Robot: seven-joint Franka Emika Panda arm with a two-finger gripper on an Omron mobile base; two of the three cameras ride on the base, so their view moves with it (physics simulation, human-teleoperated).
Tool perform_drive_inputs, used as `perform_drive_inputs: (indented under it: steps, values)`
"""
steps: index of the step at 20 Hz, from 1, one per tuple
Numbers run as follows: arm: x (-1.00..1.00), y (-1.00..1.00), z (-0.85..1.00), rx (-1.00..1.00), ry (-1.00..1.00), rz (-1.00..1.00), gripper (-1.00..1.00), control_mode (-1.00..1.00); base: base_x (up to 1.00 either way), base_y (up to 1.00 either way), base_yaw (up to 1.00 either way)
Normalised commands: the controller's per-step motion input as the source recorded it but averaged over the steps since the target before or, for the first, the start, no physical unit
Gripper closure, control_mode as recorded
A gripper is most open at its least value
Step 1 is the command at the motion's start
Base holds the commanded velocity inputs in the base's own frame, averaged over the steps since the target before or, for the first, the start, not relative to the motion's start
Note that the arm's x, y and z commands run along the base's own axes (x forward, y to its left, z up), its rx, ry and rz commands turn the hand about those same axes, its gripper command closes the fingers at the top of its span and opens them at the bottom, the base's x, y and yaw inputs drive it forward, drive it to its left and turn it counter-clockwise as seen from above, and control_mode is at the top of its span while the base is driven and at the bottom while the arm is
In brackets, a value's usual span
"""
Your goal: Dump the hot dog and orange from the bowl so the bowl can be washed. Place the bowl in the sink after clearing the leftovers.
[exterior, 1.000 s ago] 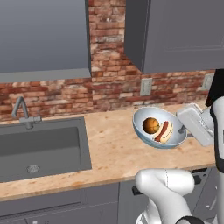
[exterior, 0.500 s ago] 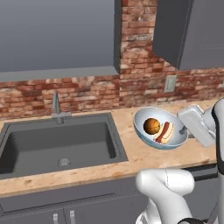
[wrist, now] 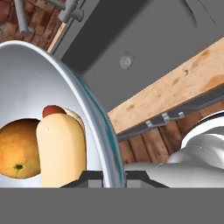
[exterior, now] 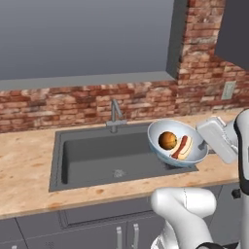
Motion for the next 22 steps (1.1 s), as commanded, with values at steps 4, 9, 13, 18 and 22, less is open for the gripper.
perform_drive_inputs:
  steps: [4,9,13,18,22]
  values:
    - [0.00,0.00,0.00,0.00,0.00,0.00,1.00,1.00,0.30,0.22,0.00]
    - [0.00,0.00,0.00,0.00,0.00,0.00,1.00,1.00,0.34,0.00,0.00]
    - [0.00,0.00,0.00,0.00,0.00,0.00,1.00,1.00,0.34,0.00,0.00]
    - [0.00,0.00,0.00,0.00,0.00,0.00,1.00,1.00,0.23,0.00,0.00]
    - [0.00,0.00,0.00,0.00,0.00,0.00,1.00,1.00,0.32,0.00,0.00]
